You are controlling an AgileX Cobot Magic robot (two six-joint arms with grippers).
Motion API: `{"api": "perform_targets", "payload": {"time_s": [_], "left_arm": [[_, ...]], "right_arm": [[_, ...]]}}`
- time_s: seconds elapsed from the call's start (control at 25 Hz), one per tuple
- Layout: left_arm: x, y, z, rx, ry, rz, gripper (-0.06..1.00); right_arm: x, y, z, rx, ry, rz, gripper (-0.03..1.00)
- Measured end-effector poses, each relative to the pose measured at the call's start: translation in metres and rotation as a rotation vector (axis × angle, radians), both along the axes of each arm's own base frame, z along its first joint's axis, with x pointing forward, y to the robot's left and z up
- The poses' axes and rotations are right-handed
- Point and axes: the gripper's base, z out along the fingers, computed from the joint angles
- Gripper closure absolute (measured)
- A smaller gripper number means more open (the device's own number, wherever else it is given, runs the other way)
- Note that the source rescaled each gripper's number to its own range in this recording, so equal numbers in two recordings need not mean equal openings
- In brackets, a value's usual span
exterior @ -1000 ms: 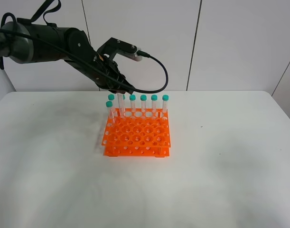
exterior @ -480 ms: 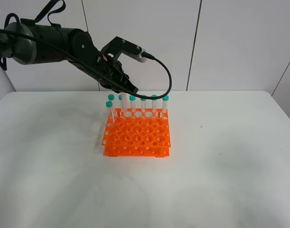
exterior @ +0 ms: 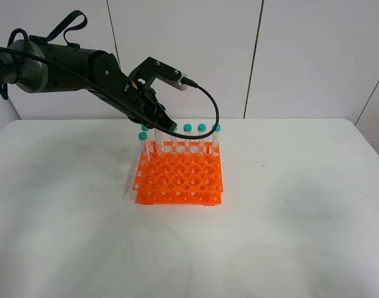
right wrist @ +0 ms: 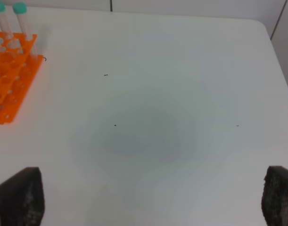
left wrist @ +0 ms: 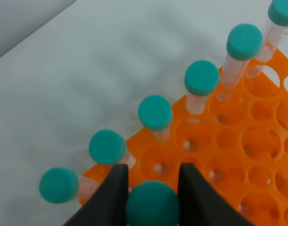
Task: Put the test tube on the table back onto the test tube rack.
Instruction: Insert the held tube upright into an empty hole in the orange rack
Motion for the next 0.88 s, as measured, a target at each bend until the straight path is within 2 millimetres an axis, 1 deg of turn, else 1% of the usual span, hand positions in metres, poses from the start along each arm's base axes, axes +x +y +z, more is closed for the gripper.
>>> {"api": "perform_targets", "payload": {"time_s": [0.6,0.88], "left_arm": [[0.002,0.000,0.001,-0.005,-0.031,0.001,0.94],[-0.002,0.002,-0.010,0.004,-0.019,0.003,0.94]], "right_arm": [[0.000,0.000,0.000,0.000,0.000,0.000,-0.03],[0.000,0.000,0.000,0.000,0.000,0.000,-0.03]]}}
